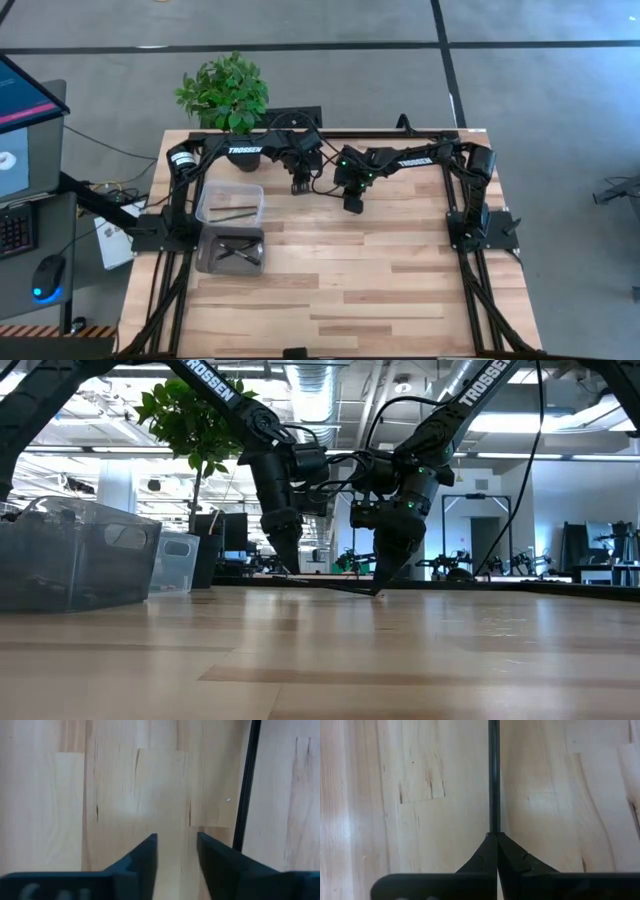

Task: Sort pens & pencils
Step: Put the black pencil into the transparent bin

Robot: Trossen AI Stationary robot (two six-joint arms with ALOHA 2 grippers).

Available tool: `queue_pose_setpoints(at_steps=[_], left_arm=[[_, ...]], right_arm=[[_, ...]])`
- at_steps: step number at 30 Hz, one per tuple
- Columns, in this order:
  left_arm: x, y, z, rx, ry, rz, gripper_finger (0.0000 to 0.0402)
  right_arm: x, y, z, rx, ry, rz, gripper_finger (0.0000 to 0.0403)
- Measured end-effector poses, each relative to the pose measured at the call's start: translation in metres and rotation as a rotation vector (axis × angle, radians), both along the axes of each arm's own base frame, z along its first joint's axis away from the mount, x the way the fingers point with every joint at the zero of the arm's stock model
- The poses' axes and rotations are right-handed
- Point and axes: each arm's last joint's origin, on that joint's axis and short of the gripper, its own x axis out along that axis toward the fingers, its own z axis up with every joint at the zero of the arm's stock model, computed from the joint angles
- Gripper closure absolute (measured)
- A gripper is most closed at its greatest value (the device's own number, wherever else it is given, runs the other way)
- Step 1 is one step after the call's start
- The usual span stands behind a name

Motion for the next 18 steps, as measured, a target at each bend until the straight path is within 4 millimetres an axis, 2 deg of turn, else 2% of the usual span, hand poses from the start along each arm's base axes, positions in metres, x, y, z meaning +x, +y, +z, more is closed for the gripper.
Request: queue_pose_setpoints(at_steps=[4, 8, 12, 18], left_arm=[[0.000, 0.000, 0.000, 0.001, 0.007, 0.003, 0.0222], [0.000, 0.000, 0.001, 0.002, 0.008, 0.010, 0.0189], [0.004, 0.003, 0.011, 0.014, -0.011, 0.010, 0.0177], [0.010, 0.003, 0.023, 0.017, -0.042, 0.003, 0.0176]], right_arm=[[0.000, 0.000, 0.000, 0.000, 0.000, 0.000, 0.0372], [0.000, 0.000, 0.000, -0.002, 0.000, 0.003, 0.0380], [0.000, 0.000, 0.000, -0.006, -0.002, 0.015, 0.0385], [0.000, 0.000, 0.000, -0.007, -0.003, 0.015, 0.0371]])
